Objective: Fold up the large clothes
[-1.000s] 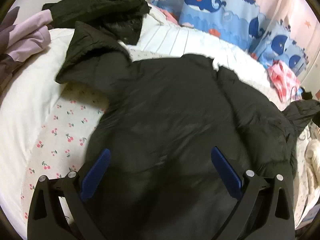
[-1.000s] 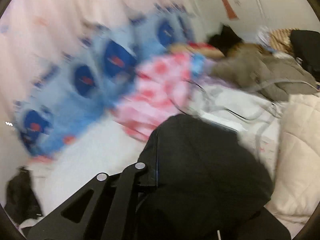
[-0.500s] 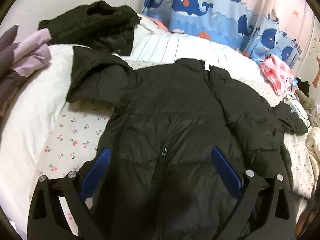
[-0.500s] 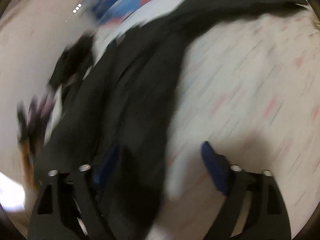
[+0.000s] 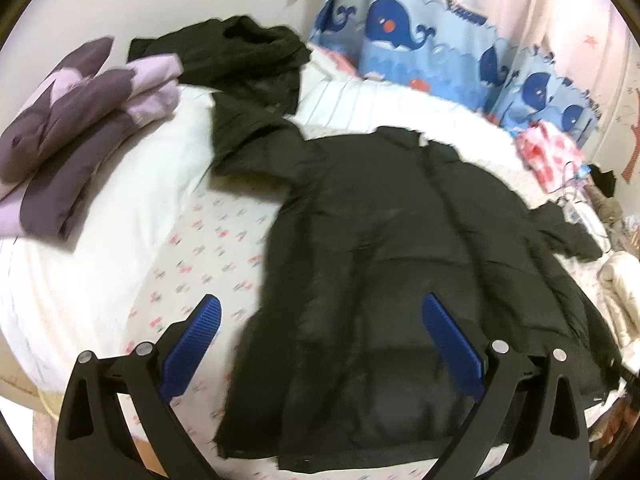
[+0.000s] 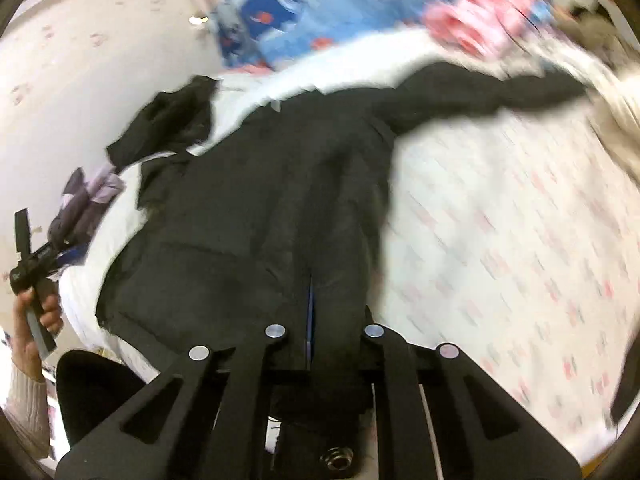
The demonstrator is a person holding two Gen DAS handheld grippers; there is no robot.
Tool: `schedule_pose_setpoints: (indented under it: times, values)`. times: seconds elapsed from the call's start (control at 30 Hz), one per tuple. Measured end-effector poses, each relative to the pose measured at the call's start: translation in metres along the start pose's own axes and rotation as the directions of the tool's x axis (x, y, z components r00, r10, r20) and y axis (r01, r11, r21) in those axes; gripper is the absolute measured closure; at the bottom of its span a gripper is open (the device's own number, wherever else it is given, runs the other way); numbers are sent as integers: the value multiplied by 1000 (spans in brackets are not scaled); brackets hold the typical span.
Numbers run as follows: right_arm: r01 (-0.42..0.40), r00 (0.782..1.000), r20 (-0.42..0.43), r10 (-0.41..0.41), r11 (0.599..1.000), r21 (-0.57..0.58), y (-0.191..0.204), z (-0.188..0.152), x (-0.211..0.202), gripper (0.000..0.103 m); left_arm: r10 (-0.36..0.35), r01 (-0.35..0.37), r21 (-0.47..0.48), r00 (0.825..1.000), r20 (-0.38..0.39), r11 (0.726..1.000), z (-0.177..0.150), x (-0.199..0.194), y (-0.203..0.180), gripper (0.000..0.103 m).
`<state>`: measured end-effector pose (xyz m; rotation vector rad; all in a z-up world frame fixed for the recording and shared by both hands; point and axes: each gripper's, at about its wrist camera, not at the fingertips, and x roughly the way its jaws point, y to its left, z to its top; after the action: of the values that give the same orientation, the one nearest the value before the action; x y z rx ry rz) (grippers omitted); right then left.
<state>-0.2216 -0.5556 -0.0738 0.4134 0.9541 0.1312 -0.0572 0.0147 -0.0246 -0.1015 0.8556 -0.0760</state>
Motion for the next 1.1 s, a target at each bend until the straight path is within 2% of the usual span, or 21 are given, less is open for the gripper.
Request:
schedule_pose_setpoints:
  times: [0.07, 0.13, 0.17, 0.2, 0.23, 0.27, 0.33, 0.43, 0.47, 0.57, 0.6, 0.7, 0.73, 0.8, 0.87, 0.93, 0.97, 1.0, 1.03, 1.07, 1.1]
  values:
    - [39, 995, -94, -36, 999, 32, -28, -28, 18, 92, 26, -27, -21, 999, -45, 999, -6, 10, 14, 6]
    - [-36, 997, -66, 42, 995, 91, -43, -35, 5, 90, 55, -57, -36, 997, -55, 998, -7, 16, 26, 6]
    - [-34, 998, -48, 39, 995, 98, -45, -35, -5, 75, 71, -73, -35, 996, -50, 997, -6, 17, 31, 6]
    - [7, 1000, -16, -5, 995, 98, -44, -32, -17, 49, 97, -98, -26, 995, -38, 995, -1, 18, 37, 6]
    - [79, 996, 29, -82, 992, 95, -46, -30, -31, 36, 113, -113, -19, 993, -25, 993, 2, 17, 40, 6]
    - [171, 979, 93, -179, 981, 90, -44, -25, -50, 23, 128, -128, -12, 992, -6, 992, 9, 17, 42, 6]
    - [222, 958, 168, -232, 972, 79, -34, -8, -65, 22, 152, -152, 12, 988, 39, 988, 30, 20, 44, 6]
    - [175, 954, 241, -179, 984, 39, -1, 31, -70, 18, 180, -190, 97, 978, 109, 977, 76, 38, 30, 6]
    - [131, 959, 249, -132, 991, 22, 15, 46, -61, 14, 192, -208, 139, 974, 124, 968, 93, 49, 22, 6]
    - [2, 972, 234, 1, 1000, -12, 62, 86, -3, 13, 221, -256, 282, 964, 149, 925, 145, 95, -11, 6]
    - [-18, 974, 224, 20, 1000, -13, 79, 88, 18, 13, 239, -274, 339, 960, 143, 900, 163, 119, -25, 6]
    - [-89, 980, 180, 82, 996, 27, 106, 89, 86, 13, 286, -301, 433, 953, 100, 850, 193, 177, -47, 6]
    - [-101, 983, 161, 92, 994, 49, 106, 89, 106, 13, 350, -353, 465, 932, 96, 812, 204, 208, -52, 6]
    - [-102, 988, 128, 91, 991, 86, 108, 76, 136, 13, 440, -424, 500, 893, 93, 755, 210, 246, -52, 6]
    - [-90, 987, 144, 76, 992, 91, 105, 72, 148, 13, 560, -507, 534, 825, 75, 676, 213, 294, -41, 6]
    - [-96, 985, 148, 84, 992, 83, 107, 72, 152, 13, 622, -521, 565, 783, 18, 640, 210, 328, -24, 8]
    - [-104, 984, 152, 91, 991, 85, 108, 70, 153, 13, 616, -502, 560, 787, -20, 659, 211, 336, -13, 32]
    - [-112, 983, 153, 97, 990, 88, 108, 65, 155, 13, 599, -484, 533, 799, -54, 694, 212, 336, -3, 50]
    - [-113, 984, 151, 99, 990, 90, 107, 65, 155, 13, 544, -447, 454, 833, -104, 771, 220, 328, 11, 63]
    - [-107, 985, 144, 94, 991, 85, 108, 65, 156, 12, 471, -400, 366, 873, -127, 840, 231, 313, 21, 74]
    - [-101, 986, 141, 90, 992, 79, 109, 64, 156, 11, 407, -357, 305, 906, -119, 883, 243, 293, 27, 79]
